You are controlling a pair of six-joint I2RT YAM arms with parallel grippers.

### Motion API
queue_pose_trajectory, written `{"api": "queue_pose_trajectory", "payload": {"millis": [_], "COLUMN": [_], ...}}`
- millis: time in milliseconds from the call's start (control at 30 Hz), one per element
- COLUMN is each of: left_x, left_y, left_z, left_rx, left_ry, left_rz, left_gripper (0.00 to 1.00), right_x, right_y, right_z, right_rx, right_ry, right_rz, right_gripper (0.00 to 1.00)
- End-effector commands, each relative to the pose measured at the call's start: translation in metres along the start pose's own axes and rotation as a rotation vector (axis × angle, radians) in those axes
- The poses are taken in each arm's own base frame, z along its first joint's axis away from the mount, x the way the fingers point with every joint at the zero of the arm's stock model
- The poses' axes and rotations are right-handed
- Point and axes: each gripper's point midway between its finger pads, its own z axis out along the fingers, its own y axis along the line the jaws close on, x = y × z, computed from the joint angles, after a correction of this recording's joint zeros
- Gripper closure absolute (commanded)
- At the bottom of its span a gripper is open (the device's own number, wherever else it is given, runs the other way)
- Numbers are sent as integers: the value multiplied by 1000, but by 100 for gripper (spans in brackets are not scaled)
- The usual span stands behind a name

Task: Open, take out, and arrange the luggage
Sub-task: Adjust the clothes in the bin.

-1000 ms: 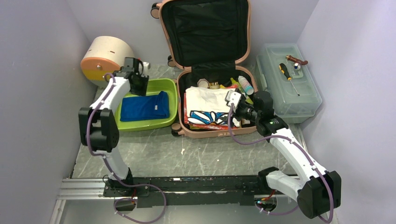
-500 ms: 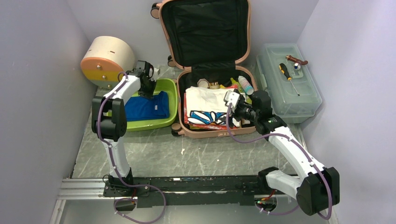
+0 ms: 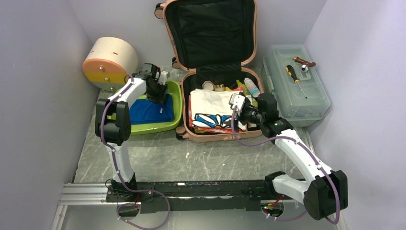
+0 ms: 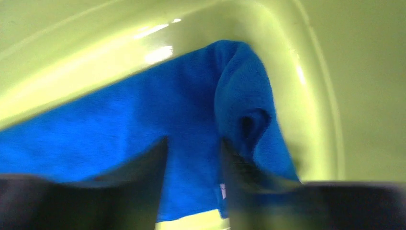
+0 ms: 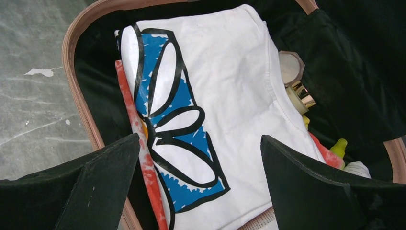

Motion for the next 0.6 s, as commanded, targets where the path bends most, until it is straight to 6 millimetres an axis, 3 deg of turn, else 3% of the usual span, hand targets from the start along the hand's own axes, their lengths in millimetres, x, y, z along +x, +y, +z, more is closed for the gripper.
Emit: {"api": "queue_pose_trajectory", "payload": {"millis": [0,33,67,200,433,567], "left_x": [-14,-15,-18,-29,-41,-39], "left_y": [-46,-56,-62,-61,-35,-47], "left_z": [-30,-36,-42,-52,-52,-59], "left_rx": [248,303,336,315,158,225], "left_ry": [-52,-58,-73,-129,-163,-172], "left_rz": [35,28,20,-10,-46,-18], "left_gripper": [16,3,1,1,1,0], "right_x": [-10,-10,-10,-9,-9,-9], "right_y": [-2,-3,-2,-2,-2,-2], "right_z": [0,0,0,1,1,1], "right_rx": [-9,-9,-11,-15,-16,-16], "right_ry": [-36,-34,-34,-28,-28,-29], "right_rz": [-27,-25,-25,-19,-16,-18], "right_gripper": [0,0,0,0,0,0]}}
